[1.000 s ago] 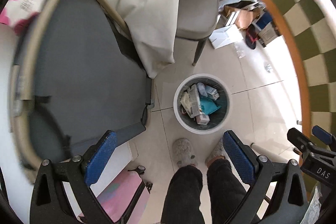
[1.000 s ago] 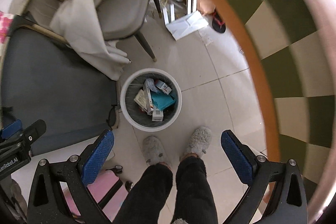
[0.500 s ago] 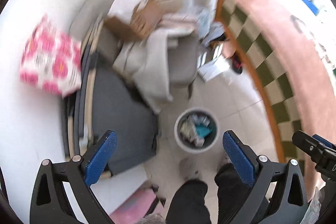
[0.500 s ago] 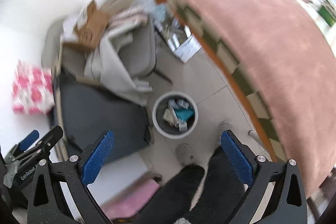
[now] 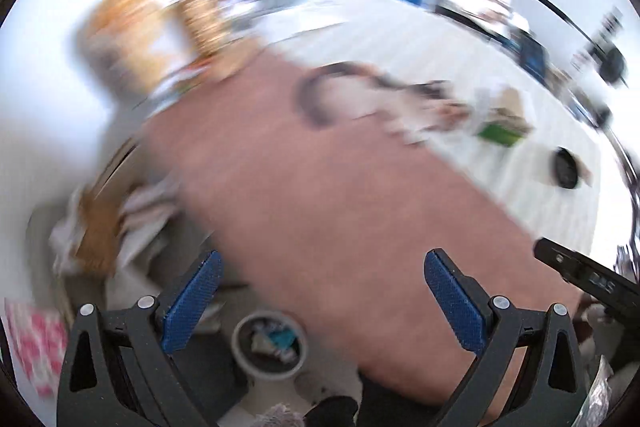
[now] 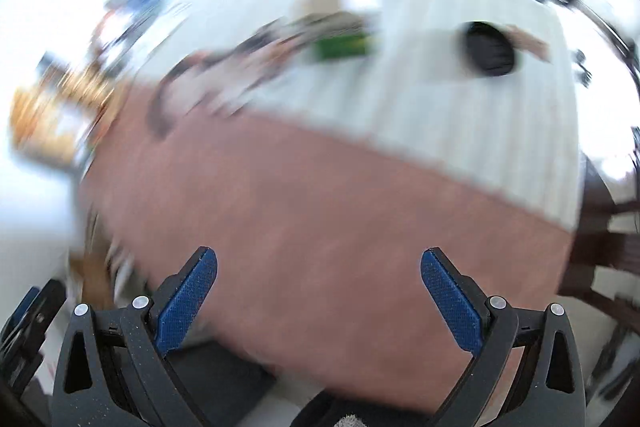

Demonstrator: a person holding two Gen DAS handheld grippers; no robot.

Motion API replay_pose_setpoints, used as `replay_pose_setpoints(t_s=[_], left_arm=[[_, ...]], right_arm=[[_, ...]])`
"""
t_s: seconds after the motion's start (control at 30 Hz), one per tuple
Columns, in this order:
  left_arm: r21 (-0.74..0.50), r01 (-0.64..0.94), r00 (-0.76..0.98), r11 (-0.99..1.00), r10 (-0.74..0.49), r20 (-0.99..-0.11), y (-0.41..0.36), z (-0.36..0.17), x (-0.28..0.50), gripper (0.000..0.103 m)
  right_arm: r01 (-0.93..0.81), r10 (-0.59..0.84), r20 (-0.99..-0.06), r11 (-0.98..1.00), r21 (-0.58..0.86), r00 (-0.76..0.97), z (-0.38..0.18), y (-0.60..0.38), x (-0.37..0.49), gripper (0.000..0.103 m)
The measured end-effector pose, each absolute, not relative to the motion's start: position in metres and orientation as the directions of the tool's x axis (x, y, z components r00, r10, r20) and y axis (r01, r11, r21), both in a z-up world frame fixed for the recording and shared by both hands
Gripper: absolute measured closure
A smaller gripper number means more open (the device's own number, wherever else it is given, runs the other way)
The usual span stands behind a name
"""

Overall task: Collect trash
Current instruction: 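Move both tools back over the table, then grasp the white green-striped box with the left tool while the right tool grasps the black lid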

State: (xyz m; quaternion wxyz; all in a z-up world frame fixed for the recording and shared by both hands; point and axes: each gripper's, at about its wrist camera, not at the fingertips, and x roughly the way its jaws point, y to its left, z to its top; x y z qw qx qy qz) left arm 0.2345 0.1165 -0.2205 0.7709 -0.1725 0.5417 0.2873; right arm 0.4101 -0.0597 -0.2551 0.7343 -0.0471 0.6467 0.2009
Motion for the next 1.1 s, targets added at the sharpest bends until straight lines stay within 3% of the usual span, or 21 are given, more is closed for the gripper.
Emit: replay_pose_setpoints(t_s=[0.23,0.4,0.87,0.97,1.1], left_arm=[[-0.040,-0.454,0.231,0.890,0.074,-0.970,0.093,-0.263,0.441,0.000],[-0.059,-0.423,0.149,0.904,0.005,-0.989,0.088,-0.303,0.526,0.000],[0.029,-0.372,-0.041,0.928,0.015,-0.999,0.077,-0.383,0.604,0.001],[0.033,-0.376,-0.043,0.926,0.018,-0.999,0.077,-0.390,0.611,0.015],[0.022,-0.378,-0.021,0.926,0.015,-1.000,0.073,-0.394,0.617,0.017]], right_arm=[[-0.124,0.116,-0.987,0.987,0.102,0.113,-0.302,-0.132,0.579,0.000],[-0.057,0.095,-0.991,0.994,0.089,0.096,-0.328,-0.154,0.645,0.000],[-0.109,0.037,-0.999,0.993,0.035,0.021,-0.403,-0.120,0.715,0.000],[-0.107,0.017,-1.000,0.994,0.014,0.023,-0.411,-0.117,0.718,0.000],[-0.111,0.000,-0.999,0.994,-0.004,0.037,-0.415,-0.105,0.717,0.000]])
